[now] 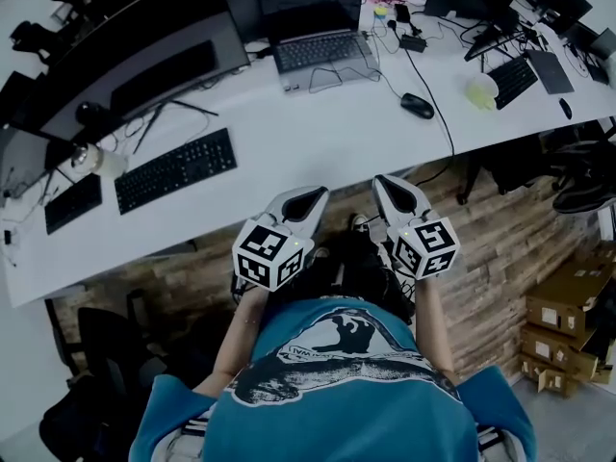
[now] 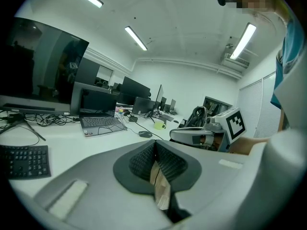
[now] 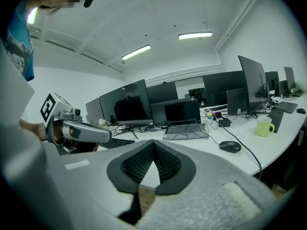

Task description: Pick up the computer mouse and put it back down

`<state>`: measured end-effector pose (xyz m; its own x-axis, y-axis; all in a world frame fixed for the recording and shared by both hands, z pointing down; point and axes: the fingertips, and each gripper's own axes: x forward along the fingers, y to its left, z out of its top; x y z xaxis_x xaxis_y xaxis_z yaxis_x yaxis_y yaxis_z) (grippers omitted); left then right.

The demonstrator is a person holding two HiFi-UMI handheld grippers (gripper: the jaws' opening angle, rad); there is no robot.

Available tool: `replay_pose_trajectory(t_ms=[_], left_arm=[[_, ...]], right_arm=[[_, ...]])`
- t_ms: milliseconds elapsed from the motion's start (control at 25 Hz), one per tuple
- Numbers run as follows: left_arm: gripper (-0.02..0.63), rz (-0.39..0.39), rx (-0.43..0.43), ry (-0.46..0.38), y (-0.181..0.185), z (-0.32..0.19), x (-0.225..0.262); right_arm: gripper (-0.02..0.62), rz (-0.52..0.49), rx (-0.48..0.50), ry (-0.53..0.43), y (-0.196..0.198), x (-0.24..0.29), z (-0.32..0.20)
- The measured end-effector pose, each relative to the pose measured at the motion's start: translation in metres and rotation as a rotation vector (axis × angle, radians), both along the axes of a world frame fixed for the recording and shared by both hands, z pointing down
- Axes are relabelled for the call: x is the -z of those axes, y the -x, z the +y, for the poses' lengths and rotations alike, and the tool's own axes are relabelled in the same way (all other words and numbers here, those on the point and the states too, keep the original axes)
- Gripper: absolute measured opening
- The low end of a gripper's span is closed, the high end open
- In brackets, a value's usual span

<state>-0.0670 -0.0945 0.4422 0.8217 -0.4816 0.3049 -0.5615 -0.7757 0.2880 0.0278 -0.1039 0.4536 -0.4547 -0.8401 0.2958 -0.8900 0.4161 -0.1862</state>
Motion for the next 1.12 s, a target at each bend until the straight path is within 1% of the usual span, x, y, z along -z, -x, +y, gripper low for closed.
replay_pose_trajectory(t_ms=[200, 520, 1120], left_arm=[[0.014, 0.017, -0.003, -0.006, 0.006, 0.006, 0.002], [0.014, 0.033, -0.019, -0.015, 0.005, 0.016, 0.002], [0.014, 0.024, -0.026, -0.014, 0.003, 0.033, -0.003]], right_arm=[[0.002, 0.013, 0.001, -0.007, 0.007, 0.003, 0.007], [0.002, 0.029, -0.012, 0.005, 0.005, 0.000, 0.020], [0.002, 0.048, 0.018, 0.002, 0.010, -0.006, 0.033]])
